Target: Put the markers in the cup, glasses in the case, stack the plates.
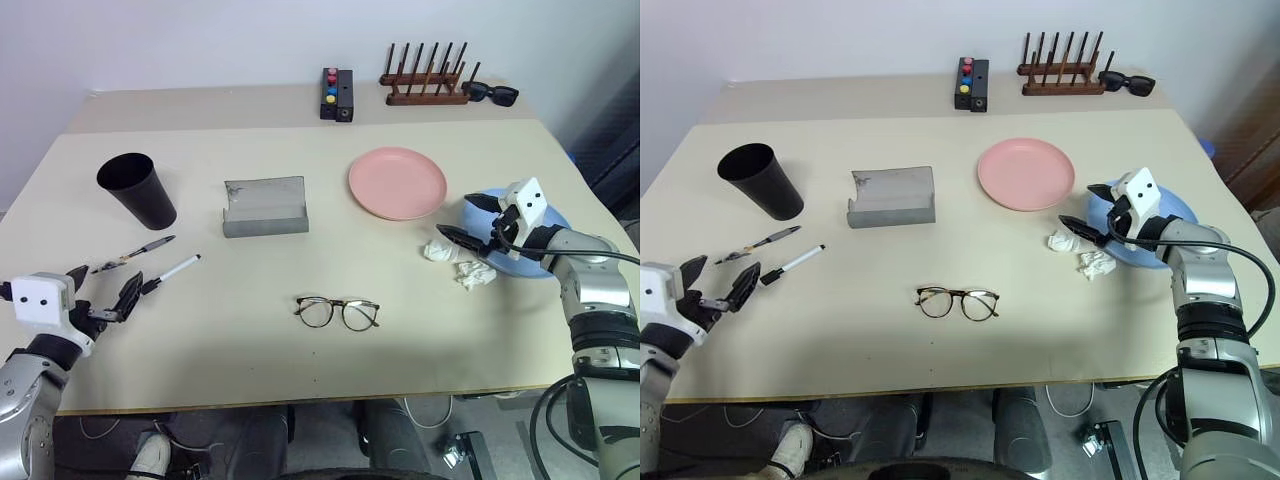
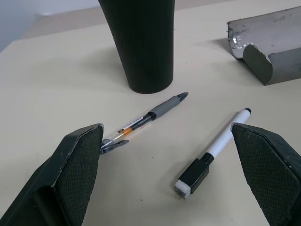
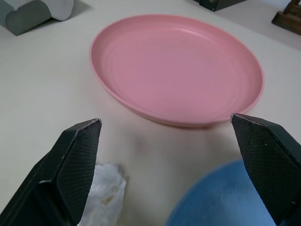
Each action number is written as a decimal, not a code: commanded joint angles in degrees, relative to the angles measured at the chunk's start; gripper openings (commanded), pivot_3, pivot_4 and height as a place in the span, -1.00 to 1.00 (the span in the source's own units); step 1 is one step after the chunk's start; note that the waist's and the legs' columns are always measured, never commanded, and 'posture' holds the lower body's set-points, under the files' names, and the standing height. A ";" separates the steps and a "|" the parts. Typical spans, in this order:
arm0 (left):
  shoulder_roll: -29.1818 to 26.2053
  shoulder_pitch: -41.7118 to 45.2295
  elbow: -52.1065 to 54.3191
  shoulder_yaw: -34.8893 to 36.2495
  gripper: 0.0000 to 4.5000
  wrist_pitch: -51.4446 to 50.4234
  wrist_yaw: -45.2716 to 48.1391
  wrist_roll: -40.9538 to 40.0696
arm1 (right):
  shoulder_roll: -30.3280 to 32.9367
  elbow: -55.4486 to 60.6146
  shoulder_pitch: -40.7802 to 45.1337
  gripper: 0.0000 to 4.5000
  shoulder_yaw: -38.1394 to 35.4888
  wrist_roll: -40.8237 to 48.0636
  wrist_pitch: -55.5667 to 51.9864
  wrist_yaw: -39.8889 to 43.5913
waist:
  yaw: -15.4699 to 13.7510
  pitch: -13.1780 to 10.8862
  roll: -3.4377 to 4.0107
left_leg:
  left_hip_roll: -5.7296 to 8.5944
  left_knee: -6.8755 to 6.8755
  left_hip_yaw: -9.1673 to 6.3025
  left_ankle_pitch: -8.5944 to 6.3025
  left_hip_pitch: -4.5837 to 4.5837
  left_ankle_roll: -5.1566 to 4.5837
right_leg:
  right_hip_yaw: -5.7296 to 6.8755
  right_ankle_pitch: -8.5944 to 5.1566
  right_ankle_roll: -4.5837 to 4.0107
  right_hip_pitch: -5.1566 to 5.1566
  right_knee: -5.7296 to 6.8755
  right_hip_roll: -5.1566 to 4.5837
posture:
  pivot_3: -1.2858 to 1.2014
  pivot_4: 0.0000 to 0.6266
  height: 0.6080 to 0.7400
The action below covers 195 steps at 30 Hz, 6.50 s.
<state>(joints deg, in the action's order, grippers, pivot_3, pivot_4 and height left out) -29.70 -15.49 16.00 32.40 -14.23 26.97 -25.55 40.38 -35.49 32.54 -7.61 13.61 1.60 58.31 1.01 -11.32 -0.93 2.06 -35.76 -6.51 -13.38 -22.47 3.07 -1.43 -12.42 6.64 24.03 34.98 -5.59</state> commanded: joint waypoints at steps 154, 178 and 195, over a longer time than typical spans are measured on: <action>-29.03 31.90 -32.56 -18.25 0.98 -8.32 25.50 5.96 | -35.54 42.15 -3.53 1.00 21.76 5.68 -14.56 -15.69 | 1.53 0.07 -0.10 | -0.05 0.20 -0.13 0.08 0.11 0.11 | -0.01 0.04 0.05 0.31 0.53 0.15 | 0.03 -0.52 0.98; -25.59 46.57 -50.82 -24.41 0.98 1.89 27.89 15.19 | -35.47 42.09 -3.78 1.00 21.88 5.54 -14.30 -16.07 | 1.54 0.07 -0.22 | -0.06 0.20 -0.14 0.09 0.03 0.11 | 0.00 0.14 0.22 0.40 0.56 0.17 | 0.03 -0.52 0.98; -24.13 55.71 -53.15 -23.57 0.98 3.50 20.70 15.97 | -35.44 42.01 -3.67 1.00 21.80 5.71 -14.56 -15.66 | 1.53 0.07 -0.23 | -0.05 0.18 -0.15 0.09 0.03 0.11 | 0.00 0.14 0.23 0.40 0.62 0.17 | 0.03 -0.52 0.98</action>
<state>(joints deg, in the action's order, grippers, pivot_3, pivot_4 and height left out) -53.49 38.53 -36.90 7.90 -11.86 48.39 -10.43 5.39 5.12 27.91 14.36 18.76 -13.70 42.51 2.54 -11.25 -1.16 2.01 -35.58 -6.66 -13.29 -22.44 3.19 -1.43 -12.28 6.88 24.43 35.60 -5.42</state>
